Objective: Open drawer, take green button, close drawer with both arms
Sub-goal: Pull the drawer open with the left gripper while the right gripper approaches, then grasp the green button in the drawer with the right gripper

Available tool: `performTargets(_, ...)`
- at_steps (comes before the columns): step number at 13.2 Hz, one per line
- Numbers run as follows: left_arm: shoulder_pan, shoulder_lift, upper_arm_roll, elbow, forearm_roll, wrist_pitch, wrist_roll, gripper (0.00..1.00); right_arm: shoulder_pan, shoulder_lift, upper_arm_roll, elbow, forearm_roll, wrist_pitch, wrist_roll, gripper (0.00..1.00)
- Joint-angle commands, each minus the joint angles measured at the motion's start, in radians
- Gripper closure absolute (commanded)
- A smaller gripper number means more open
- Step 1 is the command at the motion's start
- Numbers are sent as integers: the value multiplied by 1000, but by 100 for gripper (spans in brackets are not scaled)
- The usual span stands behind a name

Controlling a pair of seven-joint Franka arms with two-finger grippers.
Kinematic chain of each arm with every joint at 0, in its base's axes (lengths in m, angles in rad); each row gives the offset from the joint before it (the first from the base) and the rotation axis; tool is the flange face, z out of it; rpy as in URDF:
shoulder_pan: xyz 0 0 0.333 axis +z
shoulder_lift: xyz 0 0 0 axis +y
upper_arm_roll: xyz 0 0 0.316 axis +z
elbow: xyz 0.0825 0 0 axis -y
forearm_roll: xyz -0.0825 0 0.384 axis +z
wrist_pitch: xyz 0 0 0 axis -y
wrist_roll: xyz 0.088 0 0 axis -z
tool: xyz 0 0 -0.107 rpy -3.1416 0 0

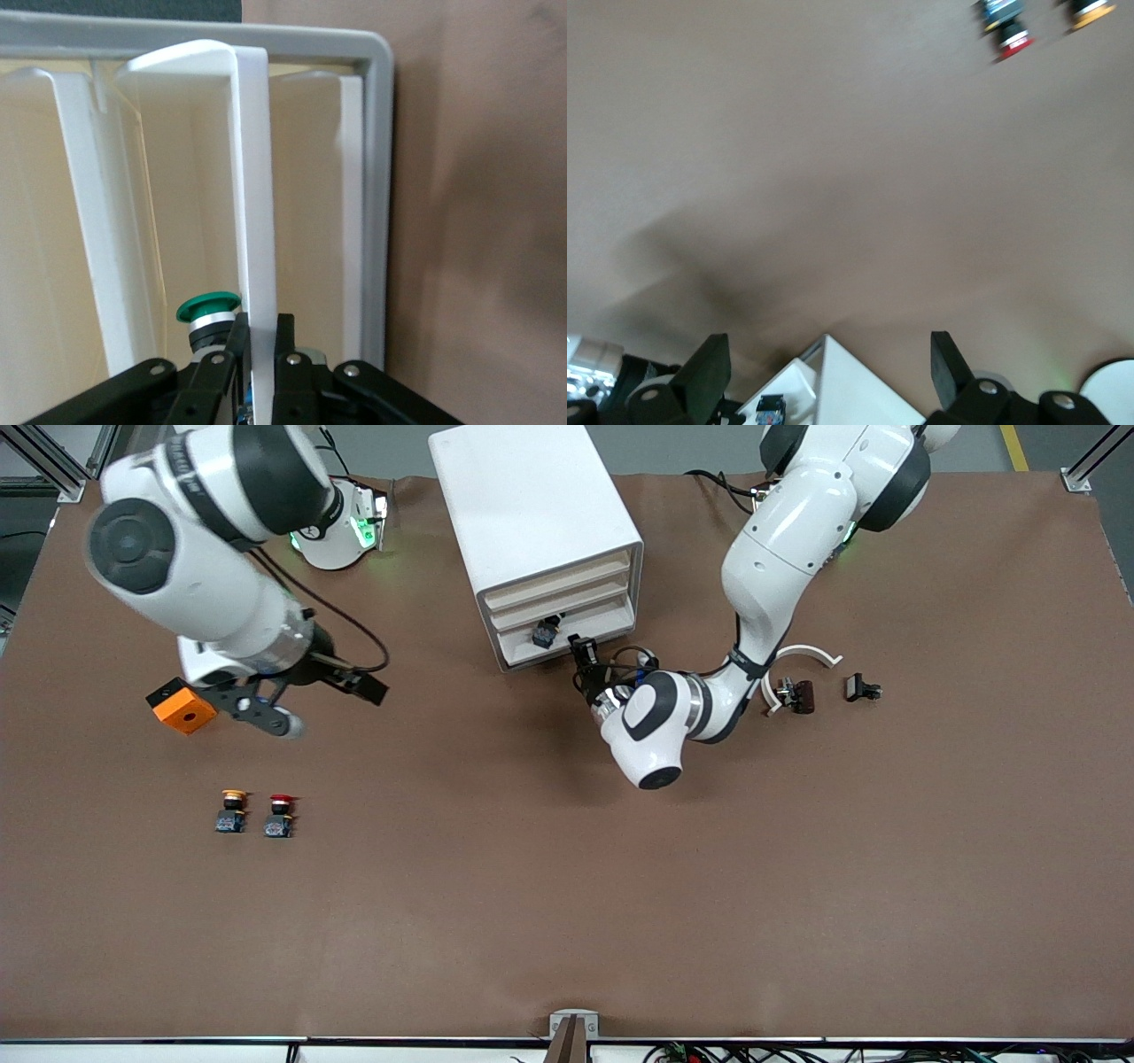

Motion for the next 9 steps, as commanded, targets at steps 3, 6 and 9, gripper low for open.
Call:
performTargets(3,48,10,8,61,-12,46,13,100,173,37,-12,-85,14,174,147,0)
performTargets(6,50,10,10,70,-12,120,11,100,268,85,-12,-85,12,262,173,0)
performTargets(9,58,6,10,73,-12,125,48,14,336,126,-14,-86,8,328,293,0)
